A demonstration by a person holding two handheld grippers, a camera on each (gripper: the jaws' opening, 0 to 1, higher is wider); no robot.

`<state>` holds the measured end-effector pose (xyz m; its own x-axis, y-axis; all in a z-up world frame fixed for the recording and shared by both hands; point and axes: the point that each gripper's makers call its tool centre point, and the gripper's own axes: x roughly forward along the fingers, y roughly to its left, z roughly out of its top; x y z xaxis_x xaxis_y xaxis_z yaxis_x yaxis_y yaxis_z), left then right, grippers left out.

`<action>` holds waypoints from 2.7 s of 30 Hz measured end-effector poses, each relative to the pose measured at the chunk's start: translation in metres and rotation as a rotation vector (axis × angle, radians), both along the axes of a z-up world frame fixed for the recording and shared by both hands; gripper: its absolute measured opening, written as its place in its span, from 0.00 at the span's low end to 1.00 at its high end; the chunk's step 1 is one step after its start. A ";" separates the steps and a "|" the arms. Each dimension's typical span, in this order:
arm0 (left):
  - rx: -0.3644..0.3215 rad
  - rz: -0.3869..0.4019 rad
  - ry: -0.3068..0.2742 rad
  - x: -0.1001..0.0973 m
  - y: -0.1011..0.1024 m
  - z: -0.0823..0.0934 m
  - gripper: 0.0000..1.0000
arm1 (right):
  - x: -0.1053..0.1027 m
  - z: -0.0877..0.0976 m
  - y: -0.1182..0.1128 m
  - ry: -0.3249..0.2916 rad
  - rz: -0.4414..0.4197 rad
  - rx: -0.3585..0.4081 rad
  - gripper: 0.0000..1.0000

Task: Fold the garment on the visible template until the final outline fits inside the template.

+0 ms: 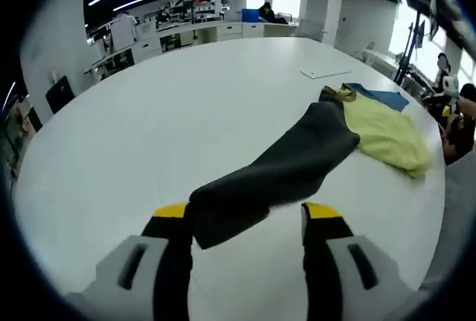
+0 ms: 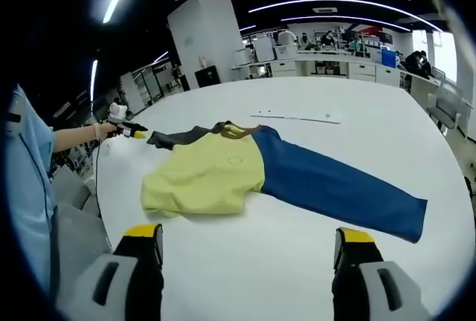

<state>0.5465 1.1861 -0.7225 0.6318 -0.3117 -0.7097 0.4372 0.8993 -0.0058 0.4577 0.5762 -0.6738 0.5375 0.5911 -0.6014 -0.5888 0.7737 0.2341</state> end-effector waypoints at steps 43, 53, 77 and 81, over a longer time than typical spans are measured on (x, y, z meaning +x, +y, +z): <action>0.142 0.046 0.014 0.003 -0.012 -0.040 0.00 | -0.004 0.004 -0.011 -0.002 -0.038 0.007 0.96; 0.153 0.093 0.004 -0.026 0.012 -0.028 0.00 | -0.002 0.009 -0.009 -0.017 -0.038 0.023 0.96; 0.175 0.150 0.049 -0.098 0.041 -0.024 0.00 | -0.006 0.008 -0.003 -0.022 -0.032 0.060 0.97; 0.167 0.170 0.040 -0.094 0.050 -0.021 0.00 | -0.007 0.008 -0.003 -0.021 -0.033 0.064 0.97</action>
<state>0.4525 1.2358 -0.7430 0.6355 -0.0793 -0.7680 0.2815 0.9500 0.1348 0.4503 0.5729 -0.6655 0.5693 0.6095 -0.5517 -0.5682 0.7767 0.2718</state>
